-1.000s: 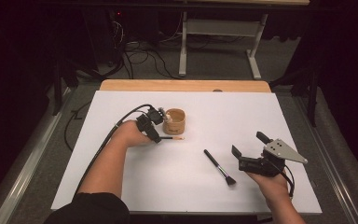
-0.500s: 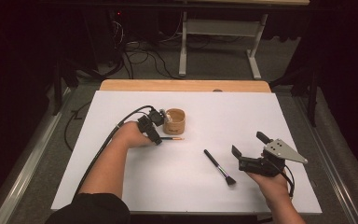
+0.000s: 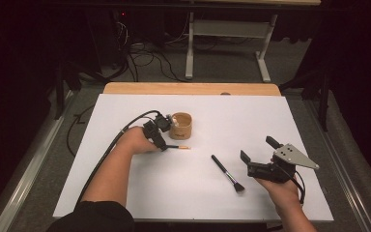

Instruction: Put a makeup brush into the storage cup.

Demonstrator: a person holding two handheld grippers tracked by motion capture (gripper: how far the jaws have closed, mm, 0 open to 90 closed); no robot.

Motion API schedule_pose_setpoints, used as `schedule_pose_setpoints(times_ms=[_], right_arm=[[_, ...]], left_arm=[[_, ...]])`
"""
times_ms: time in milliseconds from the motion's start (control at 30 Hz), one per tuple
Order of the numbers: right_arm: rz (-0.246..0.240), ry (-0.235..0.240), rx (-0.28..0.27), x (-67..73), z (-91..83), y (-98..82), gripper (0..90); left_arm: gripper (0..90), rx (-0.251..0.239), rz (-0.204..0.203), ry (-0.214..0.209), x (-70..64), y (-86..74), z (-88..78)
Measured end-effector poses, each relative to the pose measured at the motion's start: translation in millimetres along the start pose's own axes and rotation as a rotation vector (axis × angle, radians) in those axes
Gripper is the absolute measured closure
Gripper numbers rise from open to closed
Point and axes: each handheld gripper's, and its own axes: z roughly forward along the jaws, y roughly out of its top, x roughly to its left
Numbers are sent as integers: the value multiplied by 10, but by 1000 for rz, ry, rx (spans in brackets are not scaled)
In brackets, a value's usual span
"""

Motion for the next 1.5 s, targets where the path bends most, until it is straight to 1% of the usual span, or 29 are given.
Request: schedule_pose_setpoints(times_ms=[233, 367, 533, 700, 800, 1233, 1367, 1500], right_arm=[[-2, 1, 1, 4, 3, -1, 13], [-2, 2, -1, 1, 4, 0, 14], [1, 4, -1, 3, 7, 0, 13], [-3, 6, 1, 2, 17, -4, 13], [-5, 7, 0, 3, 21, -5, 14], [-5, 7, 0, 8, 23, -3, 14], [-6, 8, 0, 15, 24, -2, 14], [-9, 6, 0, 11, 26, -2, 14]], left_arm=[[643, 7, 20, -3, -33, -1, -6], [673, 13, 34, -14, -52, -3, -9], [707, 15, 42, -24, -58, -6, -10], [768, 31, 54, -38, -58, -18, -18], [789, 36, 63, -39, -59, -26, -21], [793, 47, 82, -28, -78, -11, -11], [796, 44, 81, -37, -67, -16, -10], [812, 42, 93, -39, -63, -19, -11]])
